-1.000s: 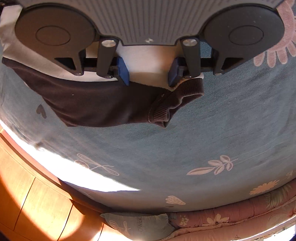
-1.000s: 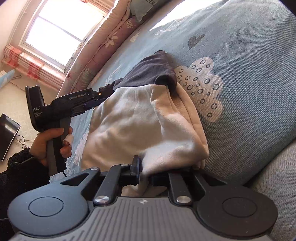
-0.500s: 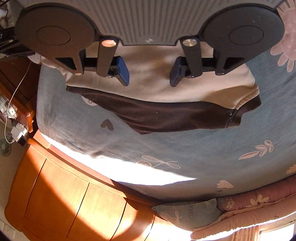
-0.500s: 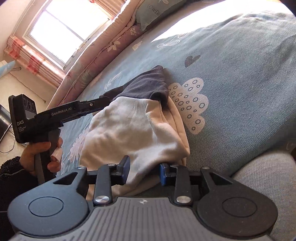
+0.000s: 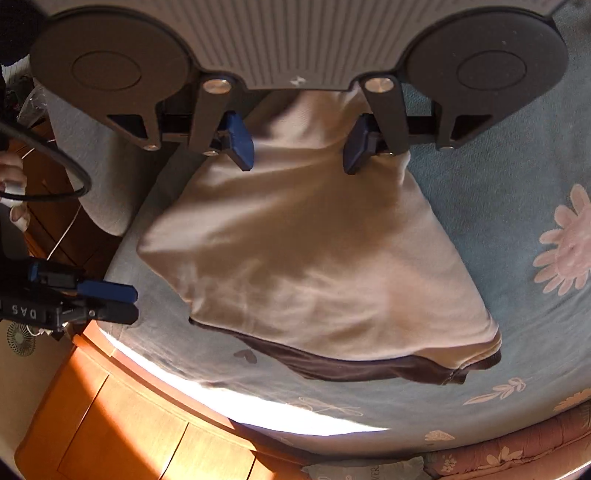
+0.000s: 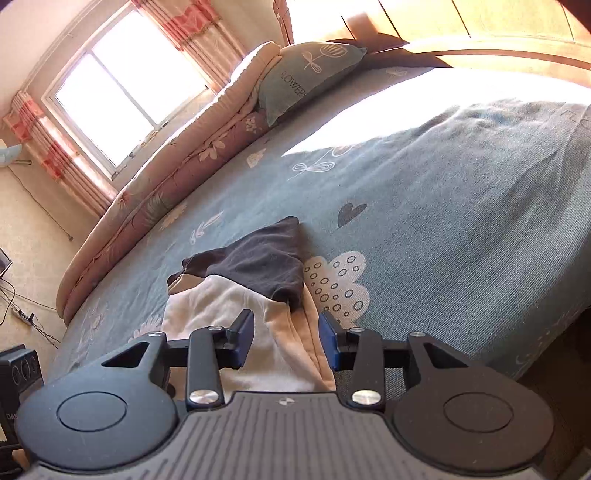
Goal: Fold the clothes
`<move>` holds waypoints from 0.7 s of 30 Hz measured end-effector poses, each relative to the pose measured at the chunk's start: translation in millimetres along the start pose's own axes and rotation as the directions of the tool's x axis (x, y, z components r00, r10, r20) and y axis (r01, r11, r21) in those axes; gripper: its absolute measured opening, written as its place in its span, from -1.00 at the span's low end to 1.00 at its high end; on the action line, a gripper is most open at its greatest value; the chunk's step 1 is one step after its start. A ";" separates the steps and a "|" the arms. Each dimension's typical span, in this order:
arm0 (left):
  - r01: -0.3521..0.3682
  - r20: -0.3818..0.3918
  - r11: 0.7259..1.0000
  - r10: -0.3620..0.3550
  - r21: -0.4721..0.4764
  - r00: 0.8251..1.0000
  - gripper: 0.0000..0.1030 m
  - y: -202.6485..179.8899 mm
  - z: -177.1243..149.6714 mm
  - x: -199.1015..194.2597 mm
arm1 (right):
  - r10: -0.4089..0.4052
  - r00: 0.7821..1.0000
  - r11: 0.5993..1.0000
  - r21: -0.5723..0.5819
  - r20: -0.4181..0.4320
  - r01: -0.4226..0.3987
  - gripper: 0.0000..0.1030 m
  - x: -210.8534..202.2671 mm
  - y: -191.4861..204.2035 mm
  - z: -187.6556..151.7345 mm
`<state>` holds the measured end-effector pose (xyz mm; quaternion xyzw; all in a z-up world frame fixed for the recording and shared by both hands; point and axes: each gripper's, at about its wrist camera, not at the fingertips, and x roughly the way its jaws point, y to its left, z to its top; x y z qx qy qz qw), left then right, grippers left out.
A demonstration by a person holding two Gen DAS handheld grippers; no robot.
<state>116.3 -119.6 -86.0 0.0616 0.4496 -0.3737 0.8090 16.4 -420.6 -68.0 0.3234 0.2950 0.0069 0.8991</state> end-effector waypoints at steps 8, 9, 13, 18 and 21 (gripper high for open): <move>-0.051 -0.028 0.998 0.051 -0.023 0.998 0.12 -4.4 -1.3 -13.0 | 0.013 0.998 0.997 -0.080 -0.063 -0.018 -0.06 9.8 21.1 -13.6; -0.059 -0.037 0.998 0.058 -0.030 0.998 0.12 -4.8 -0.7 -10.3 | 0.021 0.998 0.995 -0.098 -0.057 -0.027 -0.01 10.2 26.8 -12.7; -0.078 -0.042 0.996 0.076 -0.054 0.996 0.13 -7.2 -5.0 -7.3 | 0.017 0.999 0.985 -0.168 -0.037 -0.023 0.13 8.5 45.7 -7.5; -0.123 -0.021 0.989 0.121 -0.087 0.992 0.16 0.1 2.1 -22.0 | 0.010 0.999 0.982 -0.188 -0.045 -0.018 0.21 8.3 48.2 -6.2; -0.186 -0.009 0.978 0.186 -0.094 0.983 0.19 4.6 10.7 -29.8 | 0.011 0.998 0.985 -0.174 -0.057 -0.020 0.25 10.4 45.1 -6.7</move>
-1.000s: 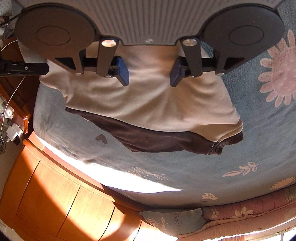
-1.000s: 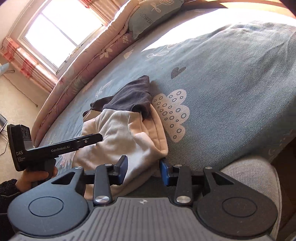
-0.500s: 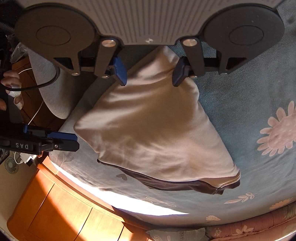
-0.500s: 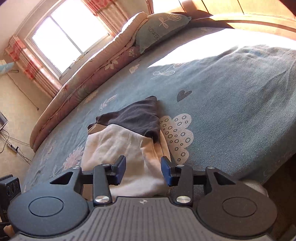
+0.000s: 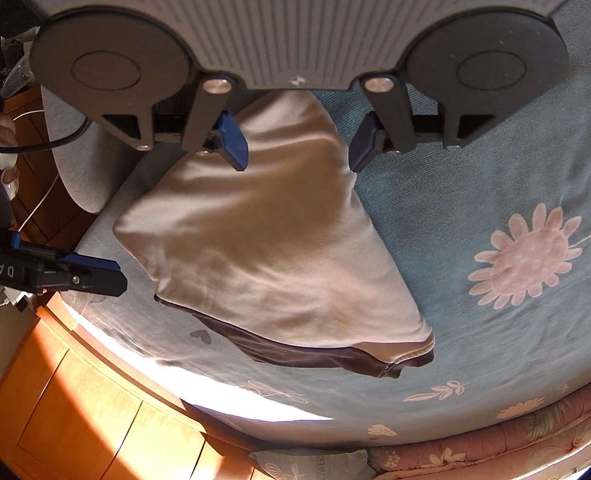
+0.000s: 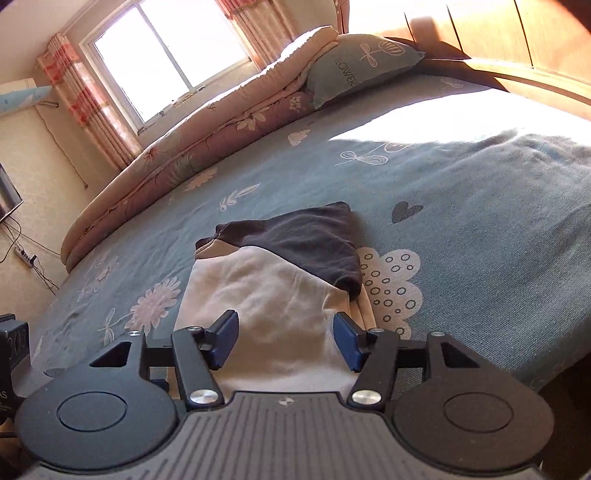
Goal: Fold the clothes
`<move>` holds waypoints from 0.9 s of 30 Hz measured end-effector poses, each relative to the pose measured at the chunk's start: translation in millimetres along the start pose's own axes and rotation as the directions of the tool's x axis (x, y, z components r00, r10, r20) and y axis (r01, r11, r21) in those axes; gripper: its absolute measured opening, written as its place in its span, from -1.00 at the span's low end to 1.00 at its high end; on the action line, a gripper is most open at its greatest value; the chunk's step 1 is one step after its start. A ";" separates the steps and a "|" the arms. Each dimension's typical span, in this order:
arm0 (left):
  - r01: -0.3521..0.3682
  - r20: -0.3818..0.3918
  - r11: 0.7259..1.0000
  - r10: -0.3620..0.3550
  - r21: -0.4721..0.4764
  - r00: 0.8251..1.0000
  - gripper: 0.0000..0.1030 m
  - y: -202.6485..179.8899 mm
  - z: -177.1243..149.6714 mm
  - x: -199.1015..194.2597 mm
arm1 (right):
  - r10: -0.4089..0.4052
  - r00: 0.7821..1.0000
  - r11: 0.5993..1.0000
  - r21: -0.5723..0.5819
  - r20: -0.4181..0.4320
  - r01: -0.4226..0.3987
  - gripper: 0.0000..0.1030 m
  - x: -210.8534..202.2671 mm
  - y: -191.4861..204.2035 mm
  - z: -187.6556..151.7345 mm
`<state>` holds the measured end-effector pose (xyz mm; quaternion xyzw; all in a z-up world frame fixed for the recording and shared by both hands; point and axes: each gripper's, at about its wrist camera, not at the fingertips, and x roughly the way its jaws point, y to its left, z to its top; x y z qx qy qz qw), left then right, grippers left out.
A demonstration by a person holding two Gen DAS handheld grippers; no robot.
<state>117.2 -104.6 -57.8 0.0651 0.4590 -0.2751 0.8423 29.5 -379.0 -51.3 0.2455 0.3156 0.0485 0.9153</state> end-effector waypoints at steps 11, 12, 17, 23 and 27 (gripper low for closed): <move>0.118 0.131 0.980 -0.097 -0.160 0.987 0.28 12.8 46.8 4.1 | 0.041 0.999 0.995 -0.094 -0.026 -0.043 0.31 9.3 9.6 -1.0; 0.140 0.141 0.976 -0.117 -0.166 0.983 0.29 11.1 50.6 7.6 | 0.054 0.998 0.990 -0.125 -0.031 -0.057 0.34 12.5 13.9 -1.8; 0.169 0.119 0.969 -0.149 -0.179 0.982 0.30 5.1 56.5 38.4 | 0.051 0.995 0.971 -0.230 -0.084 -0.069 0.36 36.4 25.5 -11.6; 0.130 0.100 0.970 -0.111 -0.206 0.989 0.32 13.1 53.7 51.1 | -0.003 0.991 0.988 -0.154 -0.137 -0.019 0.35 41.1 -9.1 -30.2; 0.169 0.170 0.965 -0.136 -0.202 0.976 0.30 12.9 69.9 37.1 | 0.024 0.996 0.985 -0.166 -0.087 -0.038 0.36 34.3 -2.7 -8.2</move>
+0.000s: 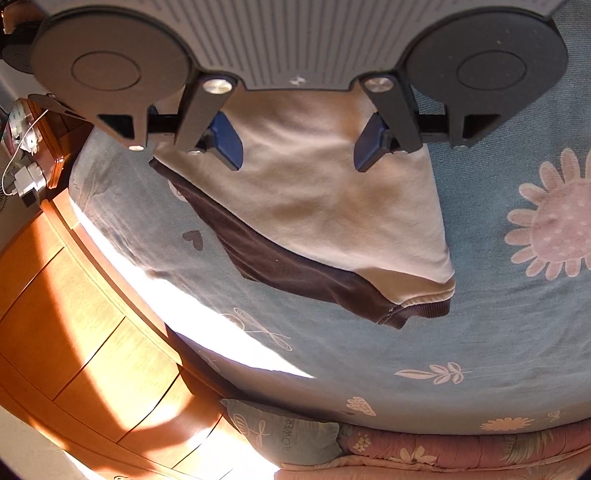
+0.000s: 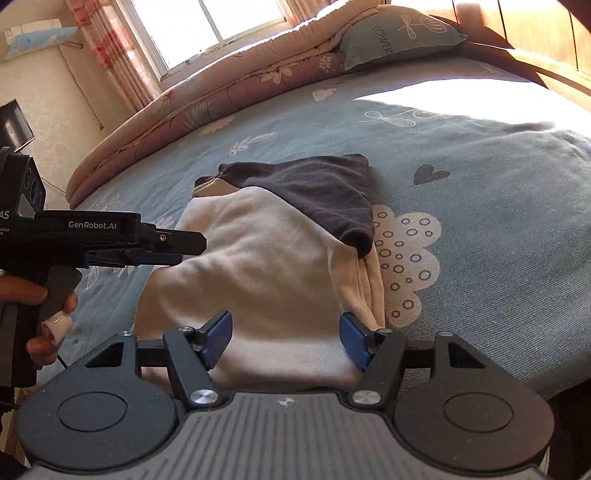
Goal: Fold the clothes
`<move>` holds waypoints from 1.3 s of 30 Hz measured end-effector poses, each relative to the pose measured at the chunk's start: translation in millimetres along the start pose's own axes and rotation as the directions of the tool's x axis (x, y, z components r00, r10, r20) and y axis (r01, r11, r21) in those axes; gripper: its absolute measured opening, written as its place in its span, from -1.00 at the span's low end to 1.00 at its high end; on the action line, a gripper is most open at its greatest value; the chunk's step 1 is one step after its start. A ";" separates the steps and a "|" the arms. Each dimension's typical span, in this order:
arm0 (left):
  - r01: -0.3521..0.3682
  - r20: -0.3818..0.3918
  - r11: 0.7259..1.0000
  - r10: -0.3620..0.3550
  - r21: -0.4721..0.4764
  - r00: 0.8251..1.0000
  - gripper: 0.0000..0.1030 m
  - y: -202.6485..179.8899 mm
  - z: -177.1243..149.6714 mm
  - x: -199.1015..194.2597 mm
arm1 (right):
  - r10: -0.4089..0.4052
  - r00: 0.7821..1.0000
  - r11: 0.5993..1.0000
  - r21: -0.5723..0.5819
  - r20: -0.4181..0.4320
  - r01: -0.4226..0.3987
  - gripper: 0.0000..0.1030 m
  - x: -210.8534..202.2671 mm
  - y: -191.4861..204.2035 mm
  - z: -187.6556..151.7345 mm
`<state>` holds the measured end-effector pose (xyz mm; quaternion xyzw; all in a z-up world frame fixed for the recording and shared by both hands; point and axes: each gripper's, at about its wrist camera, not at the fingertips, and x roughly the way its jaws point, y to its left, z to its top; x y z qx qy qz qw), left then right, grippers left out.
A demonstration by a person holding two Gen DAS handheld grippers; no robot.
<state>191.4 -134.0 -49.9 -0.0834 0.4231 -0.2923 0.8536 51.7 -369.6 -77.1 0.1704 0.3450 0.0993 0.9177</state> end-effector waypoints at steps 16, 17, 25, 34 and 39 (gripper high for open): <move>0.092 -0.045 0.996 -0.092 -0.005 0.995 0.34 -11.4 33.6 40.5 | 0.035 0.995 0.997 -0.076 0.092 -0.028 0.74 52.4 -2.7 -0.6; 0.086 -0.058 0.996 -0.085 0.012 0.995 0.36 -15.5 35.9 48.9 | 0.044 0.994 0.996 -0.081 0.101 -0.036 0.79 53.2 -2.1 -2.3; 0.031 -0.095 0.999 -0.028 0.036 0.995 0.36 -23.6 38.6 81.7 | 0.086 0.989 0.990 -0.120 0.122 -0.071 0.89 53.1 -4.1 -6.3; 0.001 -0.077 1.000 -0.002 -0.016 0.997 0.41 6.7 32.1 45.8 | 0.095 0.989 0.991 -0.110 0.116 -0.082 1.00 49.3 -0.1 -5.9; 0.029 -0.084 0.996 -0.037 -0.088 0.996 0.31 29.1 30.5 33.8 | 0.077 0.994 0.992 -0.108 0.075 -0.068 1.00 33.1 5.8 -0.7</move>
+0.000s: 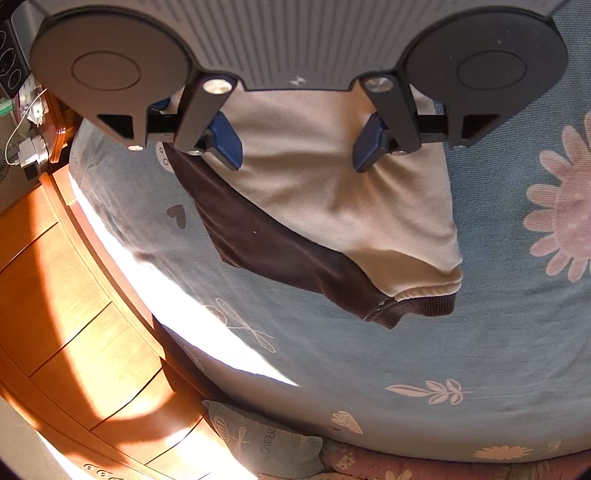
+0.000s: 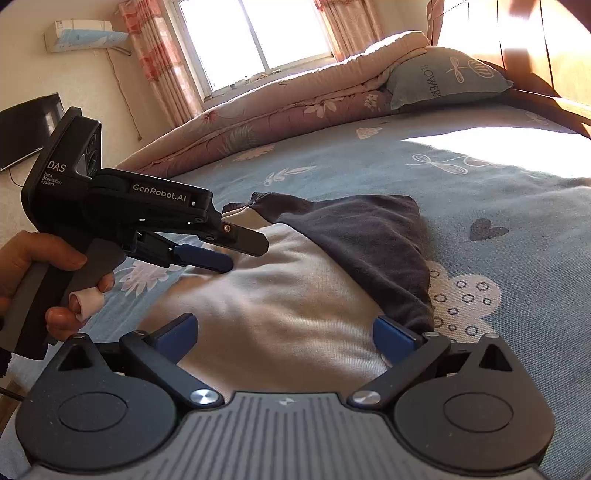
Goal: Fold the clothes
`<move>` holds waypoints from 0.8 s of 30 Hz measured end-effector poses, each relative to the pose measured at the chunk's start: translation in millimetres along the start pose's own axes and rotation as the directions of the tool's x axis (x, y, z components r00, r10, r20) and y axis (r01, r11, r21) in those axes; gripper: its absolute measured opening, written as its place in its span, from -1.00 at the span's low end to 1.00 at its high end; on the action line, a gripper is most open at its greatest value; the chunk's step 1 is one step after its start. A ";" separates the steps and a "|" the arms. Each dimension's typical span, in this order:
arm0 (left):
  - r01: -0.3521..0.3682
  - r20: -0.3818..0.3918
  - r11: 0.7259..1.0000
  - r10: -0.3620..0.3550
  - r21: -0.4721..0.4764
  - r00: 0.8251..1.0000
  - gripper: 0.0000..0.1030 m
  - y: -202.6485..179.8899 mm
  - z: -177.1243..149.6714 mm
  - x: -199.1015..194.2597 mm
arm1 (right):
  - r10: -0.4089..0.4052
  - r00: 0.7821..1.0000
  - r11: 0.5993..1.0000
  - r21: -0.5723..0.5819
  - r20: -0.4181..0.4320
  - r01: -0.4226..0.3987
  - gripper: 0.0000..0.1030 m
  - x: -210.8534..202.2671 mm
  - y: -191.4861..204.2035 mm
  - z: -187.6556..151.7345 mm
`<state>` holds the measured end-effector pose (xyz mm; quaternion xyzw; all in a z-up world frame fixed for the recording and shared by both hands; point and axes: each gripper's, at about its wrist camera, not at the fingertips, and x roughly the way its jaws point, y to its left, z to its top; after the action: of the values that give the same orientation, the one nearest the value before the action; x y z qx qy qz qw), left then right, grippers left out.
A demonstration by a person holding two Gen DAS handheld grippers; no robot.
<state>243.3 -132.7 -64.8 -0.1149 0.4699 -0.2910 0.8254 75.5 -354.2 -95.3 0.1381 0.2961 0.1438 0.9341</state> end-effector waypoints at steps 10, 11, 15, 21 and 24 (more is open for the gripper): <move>-0.129 0.075 0.991 0.130 -0.022 0.989 0.27 65.1 74.8 34.9 | -0.061 0.998 0.995 0.080 0.002 0.061 1.00 -40.3 -4.8 13.1; -0.134 0.097 0.990 0.138 -0.046 0.986 0.27 68.6 80.7 30.5 | -0.066 0.998 0.994 0.086 0.001 0.066 1.00 -43.4 -5.1 12.6; -0.102 0.118 0.991 0.113 -0.090 0.987 0.37 69.3 85.2 3.8 | -0.086 0.996 0.992 0.091 -0.009 0.086 1.00 -49.3 -6.9 10.9; 0.020 0.000 0.974 -0.021 -0.226 1.000 0.40 86.6 60.0 10.9 | -0.076 0.997 0.990 0.115 -0.020 0.078 1.00 -46.3 -13.9 13.4; -0.042 -0.005 0.979 0.042 -0.198 0.999 0.40 89.7 67.1 32.4 | -0.069 0.997 0.990 0.125 -0.034 0.072 1.00 -43.3 -14.6 15.6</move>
<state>345.9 -85.3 -93.6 -0.1864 0.4994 -0.2254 0.8155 53.6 -385.5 -65.8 0.1841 0.3230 0.0936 0.9236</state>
